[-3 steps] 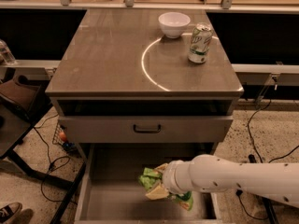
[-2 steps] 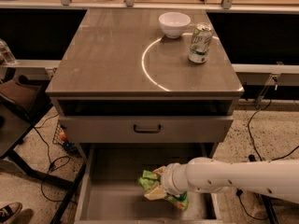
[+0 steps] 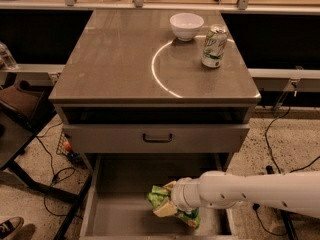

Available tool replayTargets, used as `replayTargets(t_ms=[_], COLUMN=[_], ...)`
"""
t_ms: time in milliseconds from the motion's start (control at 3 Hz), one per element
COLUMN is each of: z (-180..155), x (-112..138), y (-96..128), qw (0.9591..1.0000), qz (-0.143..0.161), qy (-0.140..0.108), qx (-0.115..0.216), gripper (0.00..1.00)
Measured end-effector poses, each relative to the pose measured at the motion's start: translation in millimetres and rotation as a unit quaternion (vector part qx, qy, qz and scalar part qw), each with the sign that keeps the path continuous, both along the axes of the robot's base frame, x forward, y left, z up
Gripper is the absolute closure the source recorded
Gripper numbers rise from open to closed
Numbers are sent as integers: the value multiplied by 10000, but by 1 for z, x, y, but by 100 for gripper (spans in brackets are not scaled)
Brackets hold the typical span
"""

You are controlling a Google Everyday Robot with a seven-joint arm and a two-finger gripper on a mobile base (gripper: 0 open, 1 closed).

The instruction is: Place green rice chip bag into middle drawer

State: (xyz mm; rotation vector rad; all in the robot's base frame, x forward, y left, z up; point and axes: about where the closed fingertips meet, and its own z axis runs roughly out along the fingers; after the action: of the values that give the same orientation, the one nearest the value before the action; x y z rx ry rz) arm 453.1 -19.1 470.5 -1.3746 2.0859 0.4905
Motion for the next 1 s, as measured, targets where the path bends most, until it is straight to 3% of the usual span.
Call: replayTargets(t_ms=[1000], z=[-1], x=[-1], y=[3], qw=[10000], qz=[29], qy=[15], qx=[8], gripper=[4])
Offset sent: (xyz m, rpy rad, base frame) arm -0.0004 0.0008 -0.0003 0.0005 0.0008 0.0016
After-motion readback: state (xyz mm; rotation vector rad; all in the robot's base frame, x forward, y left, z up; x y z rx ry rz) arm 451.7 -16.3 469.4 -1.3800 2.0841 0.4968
